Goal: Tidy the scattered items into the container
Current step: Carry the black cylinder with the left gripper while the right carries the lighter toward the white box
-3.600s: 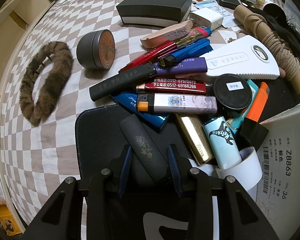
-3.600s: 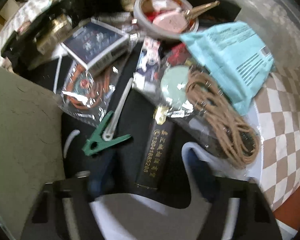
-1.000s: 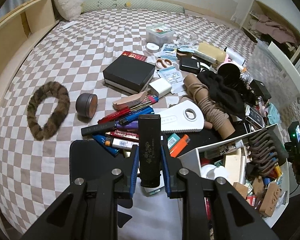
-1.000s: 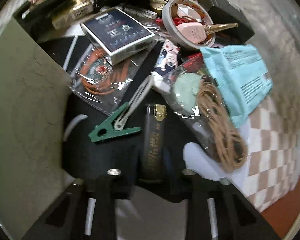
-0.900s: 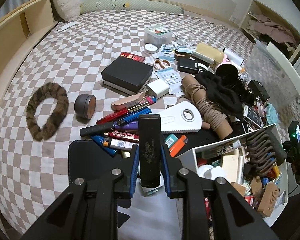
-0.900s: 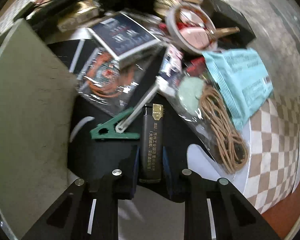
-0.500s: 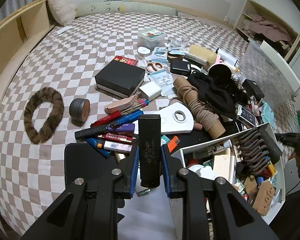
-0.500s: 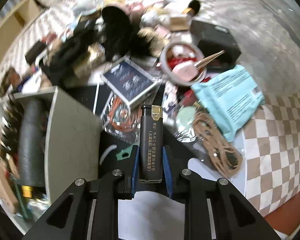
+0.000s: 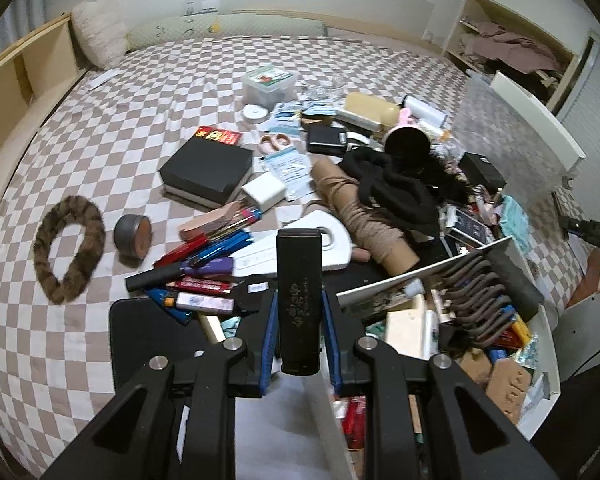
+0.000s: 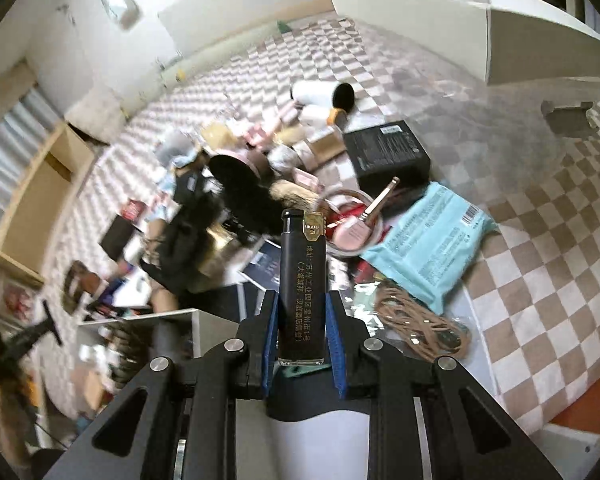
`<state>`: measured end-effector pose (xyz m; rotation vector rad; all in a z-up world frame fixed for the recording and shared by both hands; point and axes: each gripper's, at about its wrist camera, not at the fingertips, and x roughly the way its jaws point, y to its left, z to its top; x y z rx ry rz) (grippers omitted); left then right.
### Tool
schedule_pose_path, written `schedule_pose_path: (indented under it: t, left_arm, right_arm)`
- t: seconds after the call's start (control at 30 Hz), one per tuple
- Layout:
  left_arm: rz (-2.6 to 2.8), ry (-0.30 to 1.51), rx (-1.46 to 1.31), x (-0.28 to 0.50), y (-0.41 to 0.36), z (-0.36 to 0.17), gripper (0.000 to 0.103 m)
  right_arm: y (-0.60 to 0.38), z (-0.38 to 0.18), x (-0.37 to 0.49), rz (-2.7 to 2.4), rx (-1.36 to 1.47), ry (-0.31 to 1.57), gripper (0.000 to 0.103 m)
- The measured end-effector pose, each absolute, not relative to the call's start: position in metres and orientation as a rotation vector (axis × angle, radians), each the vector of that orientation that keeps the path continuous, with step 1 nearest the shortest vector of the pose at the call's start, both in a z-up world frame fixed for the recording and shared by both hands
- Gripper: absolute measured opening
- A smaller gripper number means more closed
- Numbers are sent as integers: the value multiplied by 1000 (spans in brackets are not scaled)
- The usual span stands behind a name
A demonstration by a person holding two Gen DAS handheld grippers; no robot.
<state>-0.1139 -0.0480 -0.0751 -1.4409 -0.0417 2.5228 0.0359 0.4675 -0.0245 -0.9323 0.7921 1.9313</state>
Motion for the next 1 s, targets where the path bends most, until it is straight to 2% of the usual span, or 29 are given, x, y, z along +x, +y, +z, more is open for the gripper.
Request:
schedule_pose_path:
  t: [0.2,0.63,1.0]
  left_arm:
    - [2457,-47,-1405,-107,-25,-69,22]
    - [2356,28,-1423,-101,16,-77,22]
    - [2323,64,-1435,-104,34,-79,22]
  right_arm:
    - [450,-18,10,2039,-939,827,24]
    - [400,-21,-51,2226,-1092,768,24]
    - [373,-58,-77,2225,-1334,729,24]
